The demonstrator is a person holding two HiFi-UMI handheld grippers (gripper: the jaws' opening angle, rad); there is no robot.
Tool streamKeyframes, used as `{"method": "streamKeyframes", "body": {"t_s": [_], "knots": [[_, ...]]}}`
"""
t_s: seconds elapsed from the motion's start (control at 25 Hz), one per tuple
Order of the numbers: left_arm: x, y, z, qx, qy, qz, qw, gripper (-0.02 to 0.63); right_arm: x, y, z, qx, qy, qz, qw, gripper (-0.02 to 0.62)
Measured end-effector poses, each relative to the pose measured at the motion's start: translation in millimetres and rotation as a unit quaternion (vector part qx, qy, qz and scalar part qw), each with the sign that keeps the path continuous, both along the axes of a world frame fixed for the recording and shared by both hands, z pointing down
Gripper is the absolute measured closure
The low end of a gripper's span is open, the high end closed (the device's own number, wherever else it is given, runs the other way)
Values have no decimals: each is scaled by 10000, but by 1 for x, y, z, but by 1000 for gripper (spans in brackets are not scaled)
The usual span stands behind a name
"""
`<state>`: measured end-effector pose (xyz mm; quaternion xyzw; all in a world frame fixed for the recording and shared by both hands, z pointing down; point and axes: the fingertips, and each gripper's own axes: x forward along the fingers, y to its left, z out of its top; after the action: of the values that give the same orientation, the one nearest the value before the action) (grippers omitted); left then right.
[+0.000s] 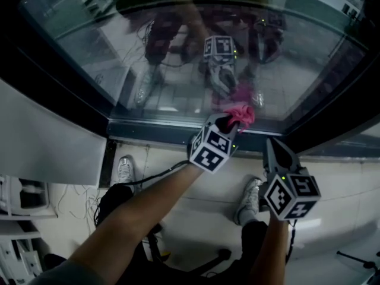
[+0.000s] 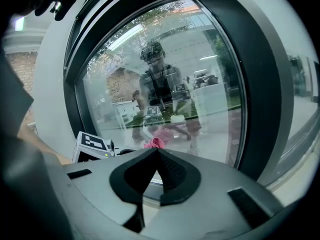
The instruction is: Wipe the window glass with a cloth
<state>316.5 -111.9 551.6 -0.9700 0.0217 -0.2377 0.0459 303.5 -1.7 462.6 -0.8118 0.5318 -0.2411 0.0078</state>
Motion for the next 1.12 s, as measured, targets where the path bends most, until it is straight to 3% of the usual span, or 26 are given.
{"method": "streamKeyframes", "body": {"t_s": [0.32,0.6,1.12], "knots": [[-28,-33,-7,-303,350,-365,9983,563,-16,-25,6,-118,11,-235,9997,595],[-68,-87,-3,-809,558,-1194,9880,563,-32,-55,3,-128,87,-425,9990,595],[-135,-162,-7,-833,662,-1824,9774,563,-68,-106,1,-164,172,-820,9964,595]]}}
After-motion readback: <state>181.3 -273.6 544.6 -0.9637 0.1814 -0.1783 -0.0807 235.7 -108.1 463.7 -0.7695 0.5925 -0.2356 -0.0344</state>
